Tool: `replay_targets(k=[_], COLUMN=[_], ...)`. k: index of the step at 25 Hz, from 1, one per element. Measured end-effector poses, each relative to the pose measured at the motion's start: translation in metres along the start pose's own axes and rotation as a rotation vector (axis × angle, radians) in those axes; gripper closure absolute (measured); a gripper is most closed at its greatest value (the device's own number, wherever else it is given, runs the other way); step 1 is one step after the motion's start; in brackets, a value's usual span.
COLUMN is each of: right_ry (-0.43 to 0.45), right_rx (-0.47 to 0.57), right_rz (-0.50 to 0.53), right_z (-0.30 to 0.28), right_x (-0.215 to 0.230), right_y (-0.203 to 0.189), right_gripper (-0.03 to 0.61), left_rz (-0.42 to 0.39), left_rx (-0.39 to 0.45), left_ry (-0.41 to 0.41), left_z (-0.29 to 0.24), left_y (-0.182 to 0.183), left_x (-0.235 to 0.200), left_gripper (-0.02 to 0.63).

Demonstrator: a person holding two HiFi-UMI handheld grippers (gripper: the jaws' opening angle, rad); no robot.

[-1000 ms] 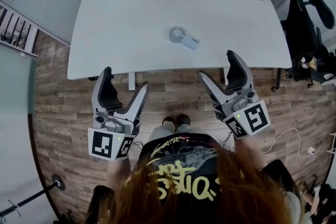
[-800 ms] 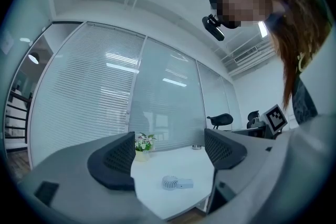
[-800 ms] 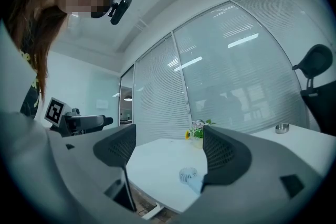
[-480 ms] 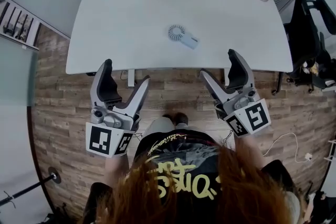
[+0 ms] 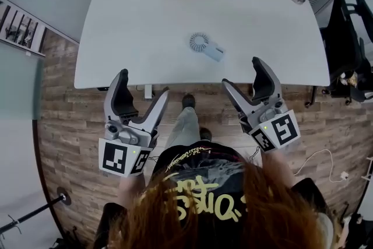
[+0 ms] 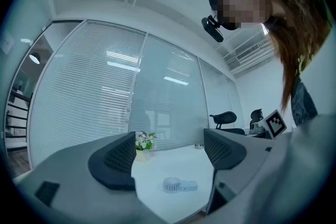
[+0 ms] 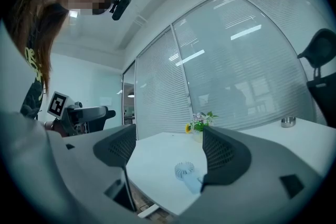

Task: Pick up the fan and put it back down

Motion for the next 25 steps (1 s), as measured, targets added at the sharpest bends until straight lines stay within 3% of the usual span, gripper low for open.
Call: replay_targets(k=[12, 25], right_ry=[-0.028, -0.124], right_rx=[0.079, 0.066], right_rz=[0.023, 0.038], right_z=[-0.095, -0.157], right_x=[0.045, 0.080], right_y=[0.029, 0.032], right_gripper=[0.195, 0.194], left_rz=[0.004, 0.021], left_rx=[0.026, 0.023], left_ry=[-0.060, -0.162], left_z=[-0.099, -0.176], left_y=[-0.008, -0.013], left_x=[-0.073, -0.125], left_gripper=[0.213, 0.218])
Point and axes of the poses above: the fingertips, and each gripper's own axes: z backward along the fingers, x to its right, y out of its top, the point moved 6 cm from there along z, backward along the fingers, and after that the axes turned 1 degree about -z, right-handed, at the moved point
